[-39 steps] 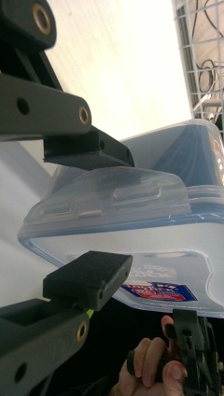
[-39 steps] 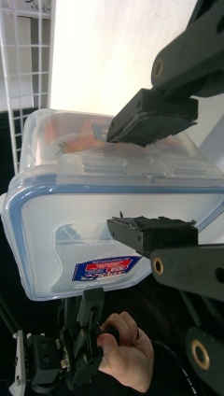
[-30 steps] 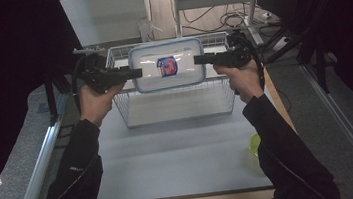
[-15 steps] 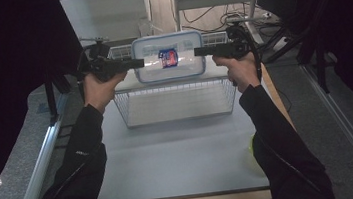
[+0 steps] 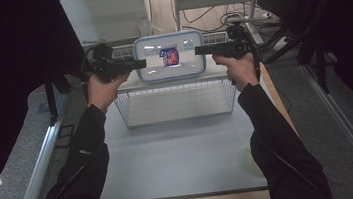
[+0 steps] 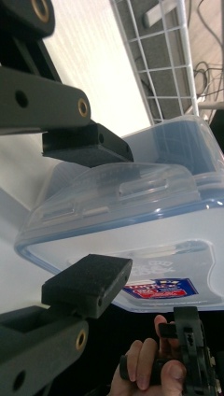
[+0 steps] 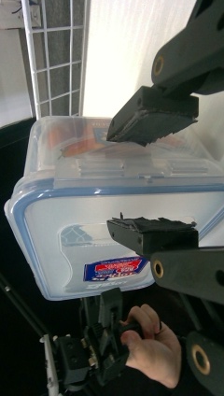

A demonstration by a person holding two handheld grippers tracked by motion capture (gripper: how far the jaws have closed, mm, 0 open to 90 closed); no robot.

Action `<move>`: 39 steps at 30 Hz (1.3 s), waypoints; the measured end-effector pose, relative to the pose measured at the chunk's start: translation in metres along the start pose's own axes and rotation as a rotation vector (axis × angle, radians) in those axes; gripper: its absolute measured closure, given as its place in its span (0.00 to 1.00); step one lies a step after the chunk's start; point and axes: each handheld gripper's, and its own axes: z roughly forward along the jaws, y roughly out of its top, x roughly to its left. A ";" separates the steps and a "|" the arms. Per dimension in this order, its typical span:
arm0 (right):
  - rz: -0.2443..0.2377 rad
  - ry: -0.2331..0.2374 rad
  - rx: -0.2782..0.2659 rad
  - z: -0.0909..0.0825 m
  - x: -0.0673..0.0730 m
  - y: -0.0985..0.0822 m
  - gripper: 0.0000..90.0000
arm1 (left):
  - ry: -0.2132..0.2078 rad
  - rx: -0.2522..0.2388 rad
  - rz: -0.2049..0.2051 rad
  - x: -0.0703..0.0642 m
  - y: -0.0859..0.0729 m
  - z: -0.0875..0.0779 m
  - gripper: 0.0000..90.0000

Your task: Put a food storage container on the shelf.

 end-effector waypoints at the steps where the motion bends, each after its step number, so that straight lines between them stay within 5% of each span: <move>1: 0.002 0.002 -0.002 0.000 -0.001 0.000 0.56 | 0.009 0.000 0.005 0.000 0.000 0.000 0.48; 3: 0.006 0.001 -0.007 0.001 -0.002 -0.001 0.56 | 0.047 0.007 0.025 -0.002 0.001 0.001 0.46; 14: 0.003 -0.014 -0.017 0.003 -0.002 -0.001 0.55 | 0.043 0.002 0.021 -0.001 0.000 0.002 0.45; 19: -0.024 -0.048 -0.003 0.005 -0.001 -0.003 0.55 | 0.091 0.038 0.057 -0.003 -0.002 0.007 0.40; 21: -0.017 -0.052 0.009 0.006 -0.001 -0.005 0.53 | 0.075 0.003 0.025 0.000 -0.002 0.005 0.38; 24: -0.013 -0.063 -0.003 0.006 -0.004 -0.006 0.54 | 0.136 0.056 0.080 -0.003 -0.004 0.009 0.42; 28: -0.014 -0.067 -0.005 0.007 -0.004 -0.006 0.54 | 0.128 0.044 0.087 -0.002 -0.007 0.012 0.38; 34: -0.107 -0.107 -0.031 -0.001 0.003 -0.008 0.61 | 0.128 0.017 0.108 -0.006 -0.012 0.006 0.35; 39: -0.200 -0.113 -0.025 -0.013 0.014 -0.021 0.81 | 0.119 0.002 0.106 -0.010 -0.025 -0.005 0.56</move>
